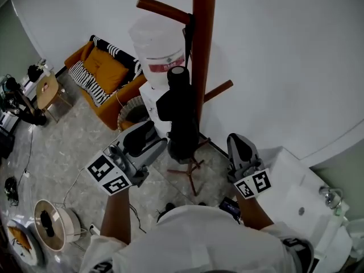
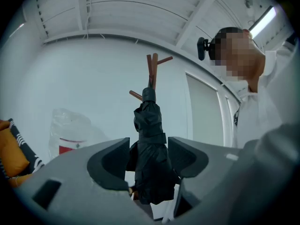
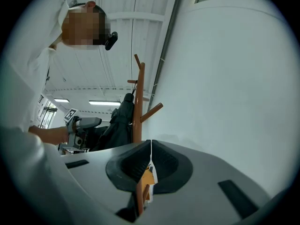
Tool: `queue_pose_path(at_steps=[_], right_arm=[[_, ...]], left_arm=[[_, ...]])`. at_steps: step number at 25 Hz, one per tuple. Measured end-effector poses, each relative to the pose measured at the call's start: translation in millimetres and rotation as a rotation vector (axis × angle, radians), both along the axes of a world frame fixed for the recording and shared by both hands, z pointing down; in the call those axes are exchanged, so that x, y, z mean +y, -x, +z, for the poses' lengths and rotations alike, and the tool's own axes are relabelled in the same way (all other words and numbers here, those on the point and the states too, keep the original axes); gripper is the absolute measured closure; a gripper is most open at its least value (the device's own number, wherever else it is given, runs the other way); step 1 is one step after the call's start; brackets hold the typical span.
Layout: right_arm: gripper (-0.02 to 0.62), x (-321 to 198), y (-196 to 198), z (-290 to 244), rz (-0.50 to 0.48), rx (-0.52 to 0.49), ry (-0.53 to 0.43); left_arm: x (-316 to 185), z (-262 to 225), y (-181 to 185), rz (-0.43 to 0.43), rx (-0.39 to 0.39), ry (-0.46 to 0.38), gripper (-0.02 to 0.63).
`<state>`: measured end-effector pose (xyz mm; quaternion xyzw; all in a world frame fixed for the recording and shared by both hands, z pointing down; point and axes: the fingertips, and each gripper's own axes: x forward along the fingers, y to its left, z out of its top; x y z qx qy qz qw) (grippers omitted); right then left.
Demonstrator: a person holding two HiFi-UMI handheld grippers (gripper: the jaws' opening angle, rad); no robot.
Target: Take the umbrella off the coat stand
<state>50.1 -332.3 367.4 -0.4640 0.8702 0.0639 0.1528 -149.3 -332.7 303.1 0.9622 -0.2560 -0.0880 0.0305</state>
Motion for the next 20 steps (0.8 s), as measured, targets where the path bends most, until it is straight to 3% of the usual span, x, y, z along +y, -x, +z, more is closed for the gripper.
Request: queue_pose_path(at_steps=[8,16,20], right_arm=[[0.578,-0.9,-18.3,-13.7,0.114,-0.027,-0.012],[0.578,-0.8,-31.6,-9.0,0.149,-0.022,0.004],[0.578,0.1,-36.8,-5.5,0.153,-0.027,0.015]], left_arm=[[-18.7,-5.5,-24.1,0.155,-0.028,0.046,0.281],[-30.0,-2.2,-51.8,0.194,-0.051,0.106,0.265],[-34.0,0.5,-63.4,0.183,-0.089,0.099,0.267]])
